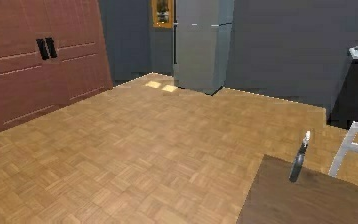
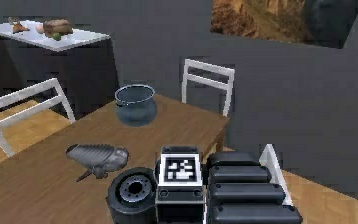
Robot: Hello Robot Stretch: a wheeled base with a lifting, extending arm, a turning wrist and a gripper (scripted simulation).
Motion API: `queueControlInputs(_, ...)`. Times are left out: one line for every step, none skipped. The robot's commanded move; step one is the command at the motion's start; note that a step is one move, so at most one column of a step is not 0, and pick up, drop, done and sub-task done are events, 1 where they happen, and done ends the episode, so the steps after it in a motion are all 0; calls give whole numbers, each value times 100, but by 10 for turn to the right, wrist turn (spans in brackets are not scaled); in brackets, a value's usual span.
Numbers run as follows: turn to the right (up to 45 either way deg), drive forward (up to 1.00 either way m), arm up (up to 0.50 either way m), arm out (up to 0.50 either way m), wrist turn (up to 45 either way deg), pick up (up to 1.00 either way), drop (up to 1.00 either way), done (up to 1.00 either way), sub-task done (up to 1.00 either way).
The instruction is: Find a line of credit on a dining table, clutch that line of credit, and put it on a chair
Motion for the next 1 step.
queueControlInputs(-450,0,0,0,0,0,0,0,0)
